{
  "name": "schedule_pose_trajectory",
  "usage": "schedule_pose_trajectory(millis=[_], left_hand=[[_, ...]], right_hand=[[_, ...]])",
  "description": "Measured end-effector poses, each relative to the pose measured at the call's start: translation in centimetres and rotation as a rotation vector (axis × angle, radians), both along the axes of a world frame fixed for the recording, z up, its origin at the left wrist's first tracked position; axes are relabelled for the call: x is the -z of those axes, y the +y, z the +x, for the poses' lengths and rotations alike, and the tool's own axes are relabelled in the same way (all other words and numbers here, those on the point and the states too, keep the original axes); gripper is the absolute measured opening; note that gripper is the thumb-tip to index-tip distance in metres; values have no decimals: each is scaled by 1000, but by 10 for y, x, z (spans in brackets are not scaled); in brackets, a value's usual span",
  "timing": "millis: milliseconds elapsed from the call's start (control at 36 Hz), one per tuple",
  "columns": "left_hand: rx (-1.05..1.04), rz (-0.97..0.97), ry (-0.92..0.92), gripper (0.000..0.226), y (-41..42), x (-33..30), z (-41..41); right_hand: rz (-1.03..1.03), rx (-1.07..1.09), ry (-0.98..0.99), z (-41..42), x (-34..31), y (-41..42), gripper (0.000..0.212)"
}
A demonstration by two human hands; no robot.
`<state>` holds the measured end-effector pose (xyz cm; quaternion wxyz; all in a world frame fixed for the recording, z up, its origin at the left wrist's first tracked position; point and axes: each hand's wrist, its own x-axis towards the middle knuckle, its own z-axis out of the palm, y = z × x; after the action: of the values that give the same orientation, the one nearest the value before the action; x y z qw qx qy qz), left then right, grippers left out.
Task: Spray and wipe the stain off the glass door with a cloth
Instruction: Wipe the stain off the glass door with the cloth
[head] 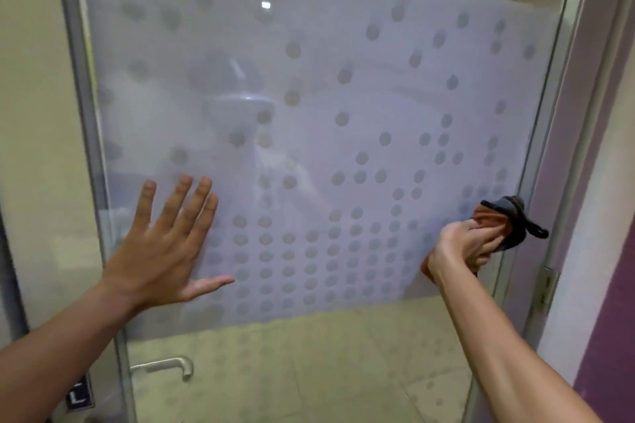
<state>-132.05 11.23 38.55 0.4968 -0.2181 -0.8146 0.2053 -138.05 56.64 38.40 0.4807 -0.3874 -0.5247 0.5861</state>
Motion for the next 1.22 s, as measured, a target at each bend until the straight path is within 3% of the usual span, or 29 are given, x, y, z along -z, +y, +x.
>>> schedule_pose_trajectory(millis=[333, 667, 833, 1000, 1222], left_hand=[[24, -3, -6, 120, -1, -1, 1], [33, -6, -32, 120, -3, -1, 2], [41, 1, -20, 118, -2, 1, 0], [35, -4, -14, 119, -2, 0, 1], [42, 18, -33, 119, 1, 2, 4]], right_hand=[[189, -30, 21, 4, -129, -30, 56], [840, -105, 147, 31, -223, -152, 69], [1267, -73, 253, 40, -219, -197, 78], [1766, -113, 316, 41, -190, -198, 64], [1985, -206, 396, 47, -110, -213, 58]])
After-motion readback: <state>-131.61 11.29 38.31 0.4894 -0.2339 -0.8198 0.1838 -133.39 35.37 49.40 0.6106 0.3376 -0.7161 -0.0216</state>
